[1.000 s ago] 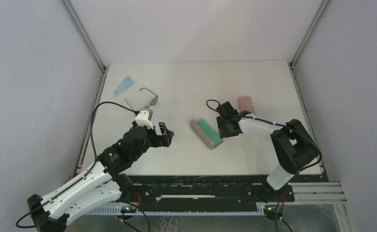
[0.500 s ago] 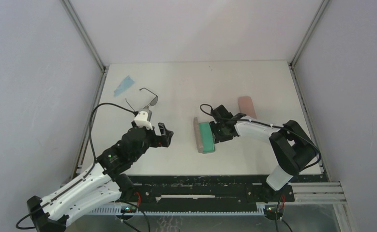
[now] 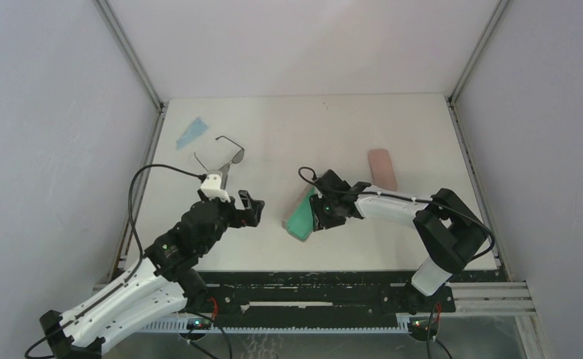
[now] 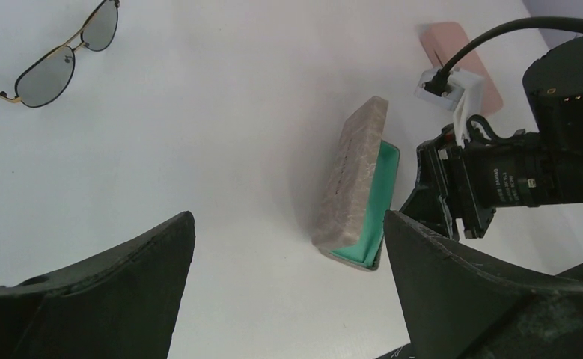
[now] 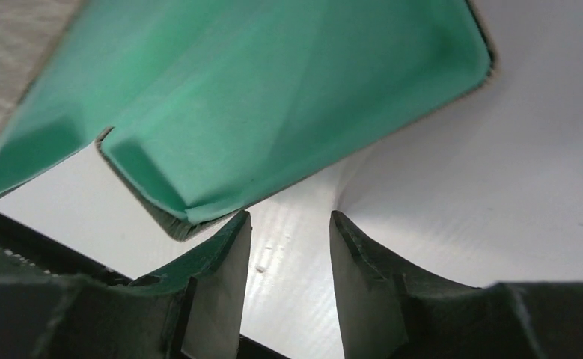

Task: Organize the sunglasses
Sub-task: Adjust the sunglasses case at the center of the board.

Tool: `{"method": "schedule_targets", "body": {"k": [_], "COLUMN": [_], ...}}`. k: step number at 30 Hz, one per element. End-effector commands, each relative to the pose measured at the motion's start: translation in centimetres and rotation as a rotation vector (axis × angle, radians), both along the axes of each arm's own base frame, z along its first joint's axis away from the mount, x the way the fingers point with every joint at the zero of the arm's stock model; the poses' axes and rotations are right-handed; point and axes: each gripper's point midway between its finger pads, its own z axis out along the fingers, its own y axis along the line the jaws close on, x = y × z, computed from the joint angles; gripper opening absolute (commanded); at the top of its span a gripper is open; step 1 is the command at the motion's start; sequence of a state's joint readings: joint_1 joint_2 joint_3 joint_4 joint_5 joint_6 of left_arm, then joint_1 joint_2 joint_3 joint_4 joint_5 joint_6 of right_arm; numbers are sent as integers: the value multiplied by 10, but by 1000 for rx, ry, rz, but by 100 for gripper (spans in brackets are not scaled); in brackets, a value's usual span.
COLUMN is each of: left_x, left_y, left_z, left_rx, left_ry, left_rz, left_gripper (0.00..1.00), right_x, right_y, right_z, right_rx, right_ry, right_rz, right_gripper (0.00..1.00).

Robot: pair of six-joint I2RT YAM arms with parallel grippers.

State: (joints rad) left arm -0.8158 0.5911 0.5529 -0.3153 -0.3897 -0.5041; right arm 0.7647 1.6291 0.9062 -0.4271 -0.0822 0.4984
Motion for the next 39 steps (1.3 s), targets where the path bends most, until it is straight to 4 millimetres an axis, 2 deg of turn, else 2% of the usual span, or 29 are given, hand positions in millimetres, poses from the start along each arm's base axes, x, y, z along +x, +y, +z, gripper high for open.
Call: {"method": "schedule_targets", "body": {"k": [1, 6, 10, 18, 29, 39], "left_x": [4, 3, 1, -2, -3, -5], "left_y": [8, 9, 8, 5, 9, 8], "left_z": [10, 14, 16, 14, 13, 12], "left_rx": [-18, -36, -38, -57, -59, -61], "left_ry": [-58, -66, -64, -56, -64, -78], "left_rz": [38, 41, 33, 10, 24, 15], "left_gripper": [99, 99, 100, 100, 100, 100], "right_x": [8, 7, 5, 16, 43, 66], "right_y": [35, 54, 56, 18, -18, -26], "right_z": [27, 36, 36, 43, 71, 83], "right_rx": [160, 228, 229, 159, 110, 149], "right_ry": [-44, -68, -84, -199, -415, -501], "right_rz": [-12, 29, 41, -112, -255, -336], "right_gripper": [43, 43, 44, 50, 56, 60]}}
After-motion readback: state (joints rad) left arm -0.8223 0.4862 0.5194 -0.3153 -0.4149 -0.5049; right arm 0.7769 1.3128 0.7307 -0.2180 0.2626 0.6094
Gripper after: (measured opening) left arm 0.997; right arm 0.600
